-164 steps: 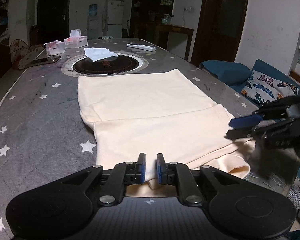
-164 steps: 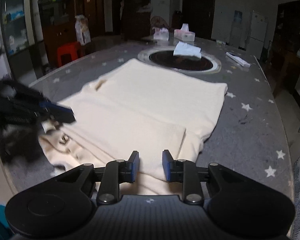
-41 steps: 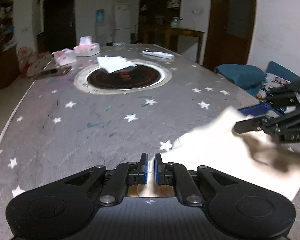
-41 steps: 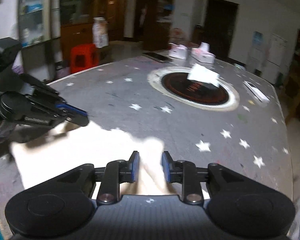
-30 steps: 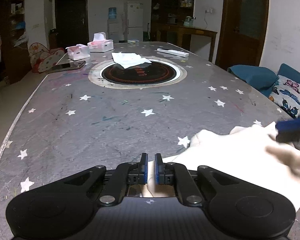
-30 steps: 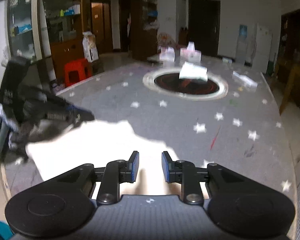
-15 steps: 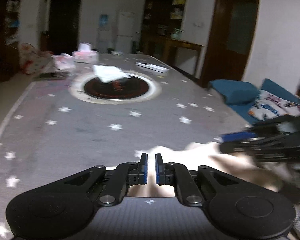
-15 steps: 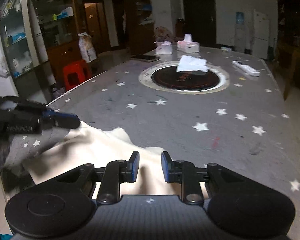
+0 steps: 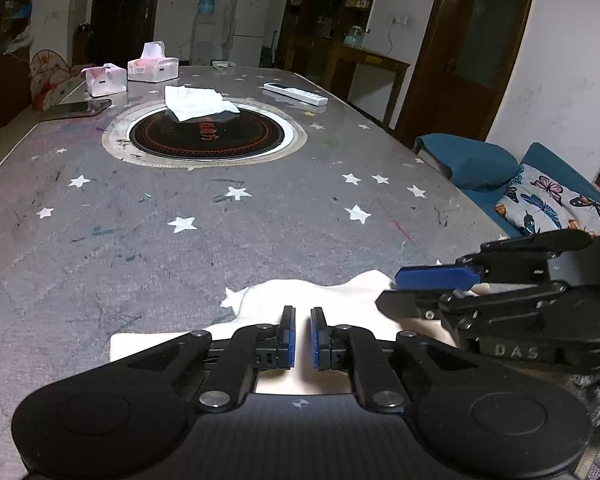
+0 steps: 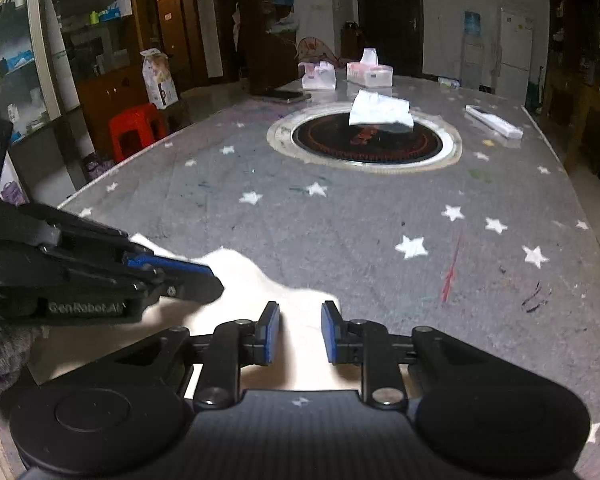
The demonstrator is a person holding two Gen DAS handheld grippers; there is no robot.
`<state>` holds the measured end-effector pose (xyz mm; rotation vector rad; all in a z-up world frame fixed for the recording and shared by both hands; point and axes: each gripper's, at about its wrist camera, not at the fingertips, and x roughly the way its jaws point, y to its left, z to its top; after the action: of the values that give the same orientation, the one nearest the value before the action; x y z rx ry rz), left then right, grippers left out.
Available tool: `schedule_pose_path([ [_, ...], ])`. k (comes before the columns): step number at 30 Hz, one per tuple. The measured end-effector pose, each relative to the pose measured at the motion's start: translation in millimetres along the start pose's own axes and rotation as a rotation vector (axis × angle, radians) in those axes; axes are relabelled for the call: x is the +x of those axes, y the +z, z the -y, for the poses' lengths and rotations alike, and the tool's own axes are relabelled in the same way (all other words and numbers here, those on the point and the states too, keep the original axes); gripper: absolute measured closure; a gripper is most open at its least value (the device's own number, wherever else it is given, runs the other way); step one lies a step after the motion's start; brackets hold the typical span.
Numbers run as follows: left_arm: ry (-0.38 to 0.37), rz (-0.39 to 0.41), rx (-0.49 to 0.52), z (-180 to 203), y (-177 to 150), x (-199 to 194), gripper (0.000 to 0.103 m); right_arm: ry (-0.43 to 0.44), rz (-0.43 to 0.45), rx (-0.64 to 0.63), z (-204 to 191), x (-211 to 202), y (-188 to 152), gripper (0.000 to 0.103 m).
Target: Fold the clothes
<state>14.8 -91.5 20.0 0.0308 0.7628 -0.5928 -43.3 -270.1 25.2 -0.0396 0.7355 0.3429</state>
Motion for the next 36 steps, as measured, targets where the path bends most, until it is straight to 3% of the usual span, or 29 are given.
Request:
schedule_pose_path([
  [20,0.006,0.004,0.011,0.9,-1.5,1.0,0.093,-0.012,-0.023,-0.084,-15.7,5.2,4.9,0.081],
  [29,0.008,0.005,0.006,-0.1,-1.0,2.0,0.092,-0.022,0.007,-0.06,-6.2,-44.8,-30.3,0.081],
  [36,0.013,0.007,0.014,1.1,-1.5,1.9,0.092,-0.057,0.023,-0.007,8.9,-60.6,-54.0,0.081],
])
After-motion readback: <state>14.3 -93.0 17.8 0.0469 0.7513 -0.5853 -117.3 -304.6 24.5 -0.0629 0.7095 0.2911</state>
